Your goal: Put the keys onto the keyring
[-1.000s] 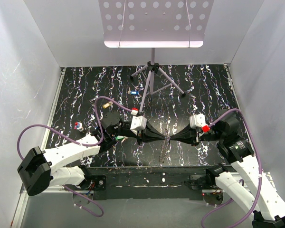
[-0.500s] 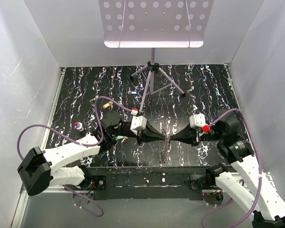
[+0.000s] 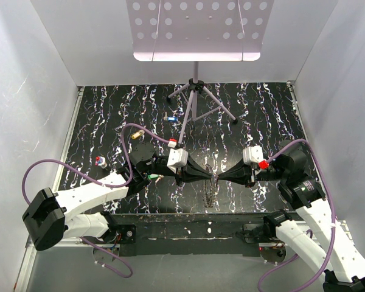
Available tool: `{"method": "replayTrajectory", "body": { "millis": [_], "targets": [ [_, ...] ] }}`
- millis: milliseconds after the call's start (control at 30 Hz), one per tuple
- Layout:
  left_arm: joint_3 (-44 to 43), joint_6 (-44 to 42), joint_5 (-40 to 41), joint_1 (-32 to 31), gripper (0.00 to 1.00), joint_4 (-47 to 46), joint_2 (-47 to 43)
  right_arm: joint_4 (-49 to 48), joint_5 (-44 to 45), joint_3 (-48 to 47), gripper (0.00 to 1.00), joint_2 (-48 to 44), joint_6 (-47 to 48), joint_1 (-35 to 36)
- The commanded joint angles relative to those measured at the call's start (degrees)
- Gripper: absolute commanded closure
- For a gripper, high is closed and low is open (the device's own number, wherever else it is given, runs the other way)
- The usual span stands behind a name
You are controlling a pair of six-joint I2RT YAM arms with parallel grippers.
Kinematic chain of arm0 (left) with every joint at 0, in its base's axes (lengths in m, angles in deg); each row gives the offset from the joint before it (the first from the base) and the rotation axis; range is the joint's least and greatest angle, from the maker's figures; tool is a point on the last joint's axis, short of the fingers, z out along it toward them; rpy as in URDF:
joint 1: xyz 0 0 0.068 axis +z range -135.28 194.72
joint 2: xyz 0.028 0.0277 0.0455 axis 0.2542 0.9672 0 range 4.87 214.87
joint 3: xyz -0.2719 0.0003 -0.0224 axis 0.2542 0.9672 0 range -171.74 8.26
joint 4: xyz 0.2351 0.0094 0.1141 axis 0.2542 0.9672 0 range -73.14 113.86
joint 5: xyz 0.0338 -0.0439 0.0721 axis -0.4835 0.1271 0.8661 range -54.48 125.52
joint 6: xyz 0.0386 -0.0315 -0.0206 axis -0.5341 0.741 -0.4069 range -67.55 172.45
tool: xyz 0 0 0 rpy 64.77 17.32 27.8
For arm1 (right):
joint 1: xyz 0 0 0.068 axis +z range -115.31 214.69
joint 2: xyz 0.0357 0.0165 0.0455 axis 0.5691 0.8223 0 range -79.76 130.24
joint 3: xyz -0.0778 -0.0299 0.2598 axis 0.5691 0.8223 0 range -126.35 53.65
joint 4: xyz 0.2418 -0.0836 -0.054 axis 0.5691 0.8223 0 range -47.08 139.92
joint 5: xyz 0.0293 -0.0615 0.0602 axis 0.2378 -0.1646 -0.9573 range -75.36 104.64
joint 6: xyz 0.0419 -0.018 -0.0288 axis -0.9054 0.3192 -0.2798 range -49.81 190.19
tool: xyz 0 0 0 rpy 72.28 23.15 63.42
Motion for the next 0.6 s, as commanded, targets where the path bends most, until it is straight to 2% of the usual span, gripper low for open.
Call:
{"method": "replayTrajectory", "body": {
  "millis": [0,467,567],
  "targets": [
    [-1.2,-0.4,0.7,0.1,1.00,-1.0,-1.5,0.0,-0.1,-1.4,0.99,-0.4,1.0,-0.3],
    [-1.2,-1.3,0.2,0.0,1.00,1.0,-2.6,0.6,0.5,-1.6,0.99,-0.7,1.2,-0.4],
    [-2.2,-5.9,0.2,0.1,1.00,5.9,-3.6,1.0,-0.6,-1.5,0.99,-0.9,1.8,-0.5]
  ]
}}
